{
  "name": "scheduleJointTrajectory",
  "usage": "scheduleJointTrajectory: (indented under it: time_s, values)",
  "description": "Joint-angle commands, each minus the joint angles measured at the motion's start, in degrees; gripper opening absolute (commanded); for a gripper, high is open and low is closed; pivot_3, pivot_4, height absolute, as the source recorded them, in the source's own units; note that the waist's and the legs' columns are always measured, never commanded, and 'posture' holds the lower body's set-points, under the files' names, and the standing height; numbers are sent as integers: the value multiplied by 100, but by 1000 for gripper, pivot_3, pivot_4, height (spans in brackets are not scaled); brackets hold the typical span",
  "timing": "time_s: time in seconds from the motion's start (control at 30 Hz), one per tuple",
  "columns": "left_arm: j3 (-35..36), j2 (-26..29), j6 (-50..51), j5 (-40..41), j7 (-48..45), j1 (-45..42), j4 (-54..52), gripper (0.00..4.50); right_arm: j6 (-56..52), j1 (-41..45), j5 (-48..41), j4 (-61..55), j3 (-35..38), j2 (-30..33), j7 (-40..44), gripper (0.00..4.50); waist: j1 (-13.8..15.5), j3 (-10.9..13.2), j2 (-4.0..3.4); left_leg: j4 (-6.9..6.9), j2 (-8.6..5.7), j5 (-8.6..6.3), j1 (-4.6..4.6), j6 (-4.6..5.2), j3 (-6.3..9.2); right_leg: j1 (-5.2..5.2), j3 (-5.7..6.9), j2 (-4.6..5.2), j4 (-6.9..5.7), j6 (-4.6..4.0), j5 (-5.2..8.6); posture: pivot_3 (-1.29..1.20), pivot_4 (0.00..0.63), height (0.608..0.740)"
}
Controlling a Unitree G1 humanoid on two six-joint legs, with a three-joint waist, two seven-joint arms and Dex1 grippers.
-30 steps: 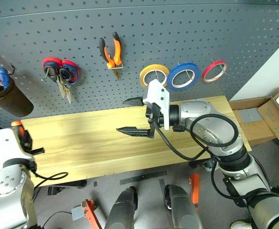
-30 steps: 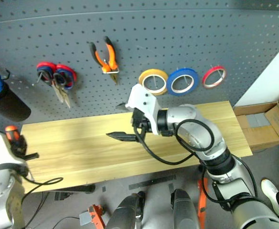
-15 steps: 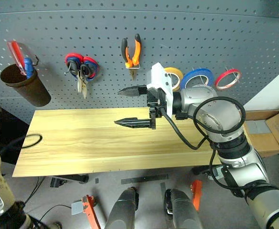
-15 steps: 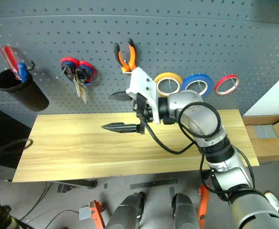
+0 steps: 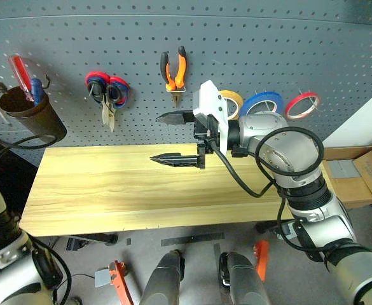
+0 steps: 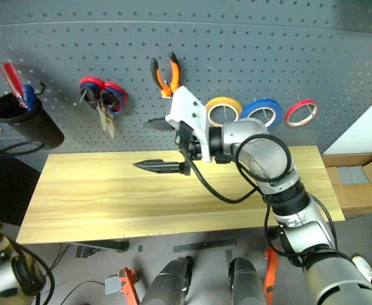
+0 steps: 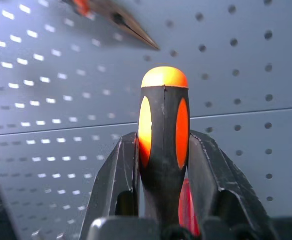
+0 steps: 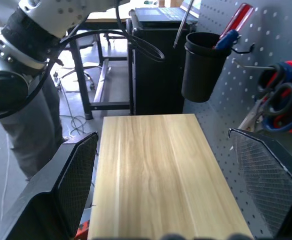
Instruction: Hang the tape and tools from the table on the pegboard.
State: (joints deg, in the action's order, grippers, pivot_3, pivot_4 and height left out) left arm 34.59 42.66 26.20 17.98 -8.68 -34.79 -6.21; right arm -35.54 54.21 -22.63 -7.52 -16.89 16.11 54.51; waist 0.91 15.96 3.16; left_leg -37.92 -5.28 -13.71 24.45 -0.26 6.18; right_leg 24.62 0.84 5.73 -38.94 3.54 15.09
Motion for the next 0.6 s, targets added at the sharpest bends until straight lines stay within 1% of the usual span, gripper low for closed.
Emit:
scheduleJointTrajectory:
  time_s: [0.03,0.2,0.43,0.6]
  values:
    - [-235,139,-498,-19,-219,-457,360,998,135,63,40,-105,77,-44,-79,4500,-25,-3,4,-1,0,0,0,0,1,0,1,0,-1,0,0,33,173,740]
    - [-423,70,-870,4,-338,-820,743,998,77,70,65,-177,108,-61,-131,4500,-90,-17,12,-4,0,0,0,-1,2,0,2,3,-2,-1,-1,11,172,740]
    - [-383,94,-819,132,-318,-974,697,998,-90,180,-467,-472,616,-151,-191,4500,-246,-38,12,-5,3,1,0,-1,1,1,0,9,-5,-1,-1,-11,165,740]
    - [-382,137,-887,119,-305,-1017,689,998,-75,112,-500,-546,582,-108,-218,4500,-297,-73,13,-5,3,1,0,-1,-2,3,-2,10,-5,-1,-1,-14,162,740]
